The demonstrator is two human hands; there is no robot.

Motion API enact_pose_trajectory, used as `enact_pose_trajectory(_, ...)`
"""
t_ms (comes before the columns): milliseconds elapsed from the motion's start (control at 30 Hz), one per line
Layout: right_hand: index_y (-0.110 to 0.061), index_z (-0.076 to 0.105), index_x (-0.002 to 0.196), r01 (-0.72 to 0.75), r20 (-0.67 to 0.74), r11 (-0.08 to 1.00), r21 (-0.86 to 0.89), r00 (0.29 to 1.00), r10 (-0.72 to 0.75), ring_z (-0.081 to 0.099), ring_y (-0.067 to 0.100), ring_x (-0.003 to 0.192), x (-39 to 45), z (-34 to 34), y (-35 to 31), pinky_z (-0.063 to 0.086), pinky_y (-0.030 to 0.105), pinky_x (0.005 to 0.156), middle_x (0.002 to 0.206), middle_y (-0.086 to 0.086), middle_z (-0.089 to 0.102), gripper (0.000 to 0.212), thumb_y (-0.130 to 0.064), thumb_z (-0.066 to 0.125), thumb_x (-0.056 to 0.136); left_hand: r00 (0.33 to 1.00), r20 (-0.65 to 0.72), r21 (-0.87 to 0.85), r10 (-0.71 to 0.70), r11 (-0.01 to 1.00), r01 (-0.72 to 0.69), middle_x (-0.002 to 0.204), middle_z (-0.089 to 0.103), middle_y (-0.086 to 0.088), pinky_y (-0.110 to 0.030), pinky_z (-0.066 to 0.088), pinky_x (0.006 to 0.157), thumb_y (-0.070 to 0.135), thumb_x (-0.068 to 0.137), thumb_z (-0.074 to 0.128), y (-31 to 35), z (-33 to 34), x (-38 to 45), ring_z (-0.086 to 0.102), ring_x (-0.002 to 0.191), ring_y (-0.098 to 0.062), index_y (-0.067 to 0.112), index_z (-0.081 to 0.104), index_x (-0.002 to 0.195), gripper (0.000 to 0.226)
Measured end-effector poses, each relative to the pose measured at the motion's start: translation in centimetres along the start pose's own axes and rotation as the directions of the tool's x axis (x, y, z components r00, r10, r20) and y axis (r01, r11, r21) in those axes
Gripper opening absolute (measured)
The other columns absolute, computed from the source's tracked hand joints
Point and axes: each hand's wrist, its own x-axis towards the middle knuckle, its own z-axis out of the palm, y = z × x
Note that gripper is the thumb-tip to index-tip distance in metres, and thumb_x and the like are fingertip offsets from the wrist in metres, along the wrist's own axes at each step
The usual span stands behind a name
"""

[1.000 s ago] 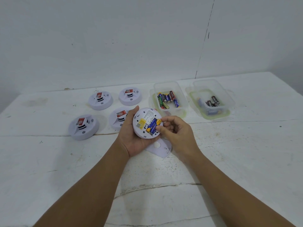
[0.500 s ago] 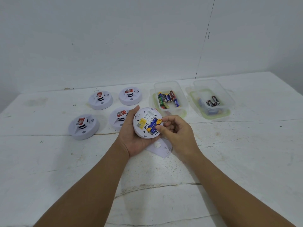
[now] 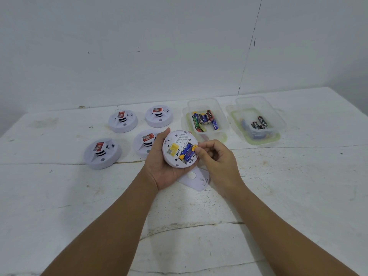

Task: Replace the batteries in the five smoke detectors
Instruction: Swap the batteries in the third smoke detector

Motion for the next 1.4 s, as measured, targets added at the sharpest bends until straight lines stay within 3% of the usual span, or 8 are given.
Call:
enact_pose_trajectory(300,-0.025,0.079,0.103,0.102,0.009,0.984,-0.144,0.995,-0.102,0.065,0.029,0.090,0.0,0.0,0.3,0.057,0.050,0.086,0.100,0.008,0.071,0.012,-0.018,0.079,0.093,1.000,0.029,0.004,-0.005,1.000,0.005,0.138,0.062,-0.026,-0.051,0.042,0.113,0.054,0.094,0.059,0.0,0.0,-0.1,0.059,0.124,-0.038,0.006,0.065,0.134,0.063)
enact_pose_trajectory(467,-0.021,0.073,0.084,0.226,-0.007,0.907,-0.355,0.970,-0.245,0.066,0.011,0.082,-0.1,0.3,0.5,0.056,0.033,0.077,0.091,0.001,0.066,0.011,-0.018,0.079,0.093,0.999,0.028,0.022,-0.020,1.000,0.020,0.138,0.061,-0.026,-0.051,0.039,0.116,0.054,0.094,0.060,0.0,-0.4,0.1,0.060,0.122,-0.038,0.006,0.065,0.134,0.063)
enact_pose_trajectory(700,-0.016,0.080,0.092,0.327,0.039,0.804,-0.496,0.934,-0.355,0.066,-0.002,0.094,-0.2,0.5,0.7,0.052,0.017,0.083,0.094,-0.001,0.064,0.003,-0.019,0.079,0.093,1.000,0.027,0.036,-0.013,0.999,0.012,0.136,0.061,-0.027,-0.049,0.038,0.117,0.054,0.095,0.058,0.0,-0.5,0.1,0.065,0.114,-0.039,0.008,0.062,0.137,0.062)
enact_pose_trajectory(900,-0.011,0.078,0.107,0.458,0.168,0.599,-0.656,0.863,-0.476,0.062,0.011,0.083,-1.0,1.3,1.0,0.052,0.023,0.074,0.094,0.002,0.059,0.016,-0.022,0.069,0.099,0.999,0.041,-0.013,0.010,1.000,-0.010,0.138,0.056,-0.025,-0.043,0.055,0.090,0.054,0.094,0.057,0.0,-0.5,-0.1,0.065,0.100,-0.033,0.008,0.069,0.124,0.056)
enact_pose_trajectory(1067,-0.017,0.078,0.106,0.354,0.079,0.719,-0.598,0.919,-0.387,0.062,0.007,0.087,-1.0,1.2,0.5,0.047,0.015,0.079,0.097,0.000,0.061,0.019,-0.030,0.067,0.099,0.999,0.019,-0.006,0.046,0.999,-0.046,0.126,0.066,-0.025,-0.049,0.058,0.089,0.054,0.096,0.056,-0.2,0.0,-0.2,0.071,0.101,-0.040,0.009,0.067,0.125,0.055)
enact_pose_trajectory(1167,-0.021,0.067,0.108,0.266,0.038,0.819,-0.509,0.957,-0.287,0.060,0.010,0.087,-1.1,1.0,0.0,0.048,0.023,0.077,0.096,-0.002,0.062,0.008,-0.020,0.066,0.100,0.996,-0.018,0.018,0.084,0.996,-0.083,0.128,0.067,-0.024,-0.052,0.045,0.109,0.053,0.097,0.055,-0.3,0.2,-0.2,0.063,0.118,-0.041,0.010,0.065,0.132,0.056)
enact_pose_trajectory(1233,-0.027,0.055,0.107,0.166,0.026,0.867,-0.470,0.984,-0.174,0.059,0.012,0.080,-1.4,0.9,-0.3,0.050,0.033,0.071,0.090,-0.004,0.062,0.013,-0.018,0.061,0.099,0.991,-0.053,0.015,0.119,0.993,-0.119,0.124,0.070,-0.022,-0.051,0.045,0.110,0.052,0.097,0.055,-0.4,0.4,-0.3,0.061,0.118,-0.039,0.011,0.064,0.135,0.056)
enact_pose_trajectory(1400,-0.038,0.046,0.124,0.202,0.212,0.705,-0.679,0.974,-0.075,0.055,0.010,0.090,-1.7,1.2,-0.2,0.048,0.037,0.081,0.099,-0.016,0.057,0.049,-0.045,0.067,0.080,0.976,-0.060,0.066,0.207,0.977,-0.203,0.122,0.067,-0.019,-0.048,0.044,0.113,0.050,0.097,0.056,0.5,0.3,-1.2,0.061,0.115,-0.035,0.012,0.066,0.128,0.050)
